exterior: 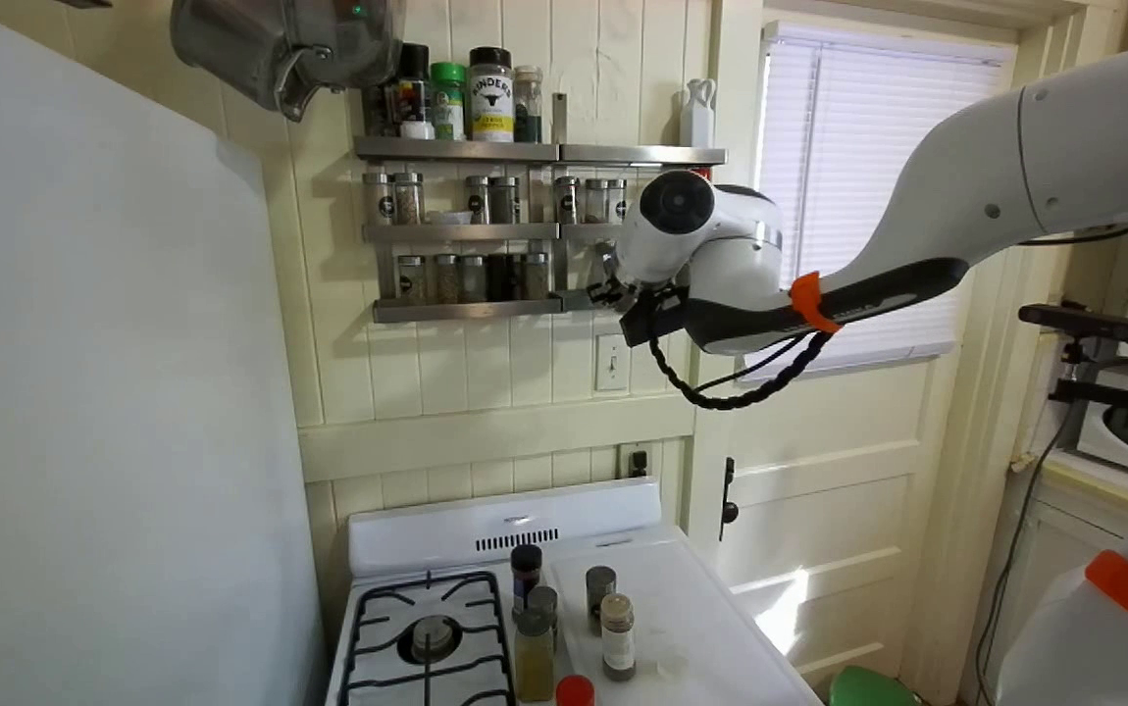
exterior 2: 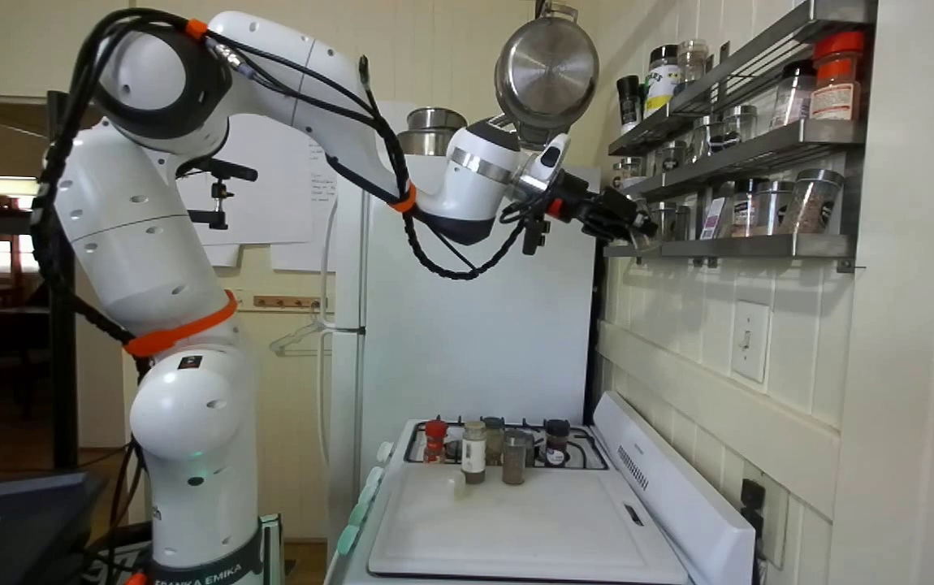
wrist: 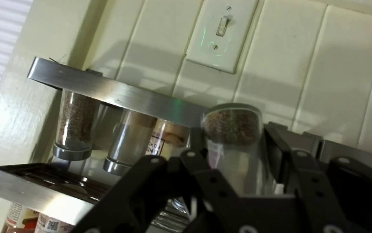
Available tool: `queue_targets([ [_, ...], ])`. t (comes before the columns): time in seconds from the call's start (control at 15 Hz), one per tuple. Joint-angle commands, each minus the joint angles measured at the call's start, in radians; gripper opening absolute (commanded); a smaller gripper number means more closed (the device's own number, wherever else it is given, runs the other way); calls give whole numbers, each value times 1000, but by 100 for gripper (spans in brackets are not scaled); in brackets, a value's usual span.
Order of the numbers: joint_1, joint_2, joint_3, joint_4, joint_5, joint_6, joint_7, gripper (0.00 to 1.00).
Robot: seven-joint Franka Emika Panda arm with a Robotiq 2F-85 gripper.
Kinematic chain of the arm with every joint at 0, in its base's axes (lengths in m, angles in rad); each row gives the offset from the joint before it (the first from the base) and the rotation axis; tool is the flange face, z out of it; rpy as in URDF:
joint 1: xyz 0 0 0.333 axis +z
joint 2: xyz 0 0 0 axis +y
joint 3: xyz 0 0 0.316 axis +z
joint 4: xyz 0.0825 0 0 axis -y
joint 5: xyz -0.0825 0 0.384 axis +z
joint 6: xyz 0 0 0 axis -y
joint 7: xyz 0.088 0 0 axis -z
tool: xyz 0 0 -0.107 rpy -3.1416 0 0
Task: Pick up one glass jar from the stove and put it on the bottom shelf.
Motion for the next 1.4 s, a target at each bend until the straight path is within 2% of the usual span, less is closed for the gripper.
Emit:
queue_targets([
  [0.0, 5, 39, -14, 47, 41, 53, -16, 23],
  [0.53, 18, 58, -20, 64, 113, 88, -37, 23],
  [0.6, 3, 44, -9, 48, 75, 79, -3, 48],
  [0.87, 5, 47, -9, 48, 85, 79, -8, 48],
  [0.93, 2, 51, -10, 58, 88, 80, 8, 23],
  [1.33, 1, 70, -15, 113, 123, 67, 51, 23],
])
